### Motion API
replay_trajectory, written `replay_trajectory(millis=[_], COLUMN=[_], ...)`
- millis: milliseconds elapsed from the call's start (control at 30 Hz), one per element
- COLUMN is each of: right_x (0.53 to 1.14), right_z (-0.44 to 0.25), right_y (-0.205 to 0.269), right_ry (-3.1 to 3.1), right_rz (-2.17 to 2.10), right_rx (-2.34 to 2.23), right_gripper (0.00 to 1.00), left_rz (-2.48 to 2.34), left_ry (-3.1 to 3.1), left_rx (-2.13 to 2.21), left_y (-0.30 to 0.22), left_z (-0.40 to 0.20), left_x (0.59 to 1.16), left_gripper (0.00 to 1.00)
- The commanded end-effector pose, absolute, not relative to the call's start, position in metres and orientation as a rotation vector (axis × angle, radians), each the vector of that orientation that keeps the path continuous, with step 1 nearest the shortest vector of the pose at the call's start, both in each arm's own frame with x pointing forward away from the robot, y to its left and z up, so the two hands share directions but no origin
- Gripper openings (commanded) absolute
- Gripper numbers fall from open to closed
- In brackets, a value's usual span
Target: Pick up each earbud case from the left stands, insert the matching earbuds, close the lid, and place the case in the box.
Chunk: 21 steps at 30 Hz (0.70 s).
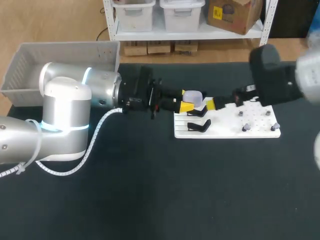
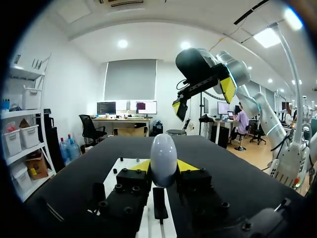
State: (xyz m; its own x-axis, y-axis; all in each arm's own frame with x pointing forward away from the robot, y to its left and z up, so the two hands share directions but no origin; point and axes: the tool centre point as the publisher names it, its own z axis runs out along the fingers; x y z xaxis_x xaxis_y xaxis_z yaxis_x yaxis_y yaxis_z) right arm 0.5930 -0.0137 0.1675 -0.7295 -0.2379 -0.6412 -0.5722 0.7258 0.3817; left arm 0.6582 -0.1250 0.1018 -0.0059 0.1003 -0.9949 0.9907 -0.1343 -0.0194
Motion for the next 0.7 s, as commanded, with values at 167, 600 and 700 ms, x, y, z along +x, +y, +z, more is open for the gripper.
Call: replay_trajectory(millis=[167,600,700], right_x=[0.609,0.624,0.629], right_z=[0.151,0.126,0.120], right_y=[0.013,0.014,0.012], right_ry=[2.379,2.440,2.449], right_rz=[0.783,0.766,0.768], right_rx=[-0.609,-0.560,-0.536], right_gripper=[1.00,1.00,1.00], left_rz=[-1.269,-1.269,-1.269], left_ry=[1.221,1.221,1.221], left_rx=[1.376,1.376,1.376], left_y=[-0.125,-0.125,-0.125], left_z=[0.101,0.101,0.101], left_x=[0.658,0.658,0.658], left_gripper=[0.00,0.00,0.00])
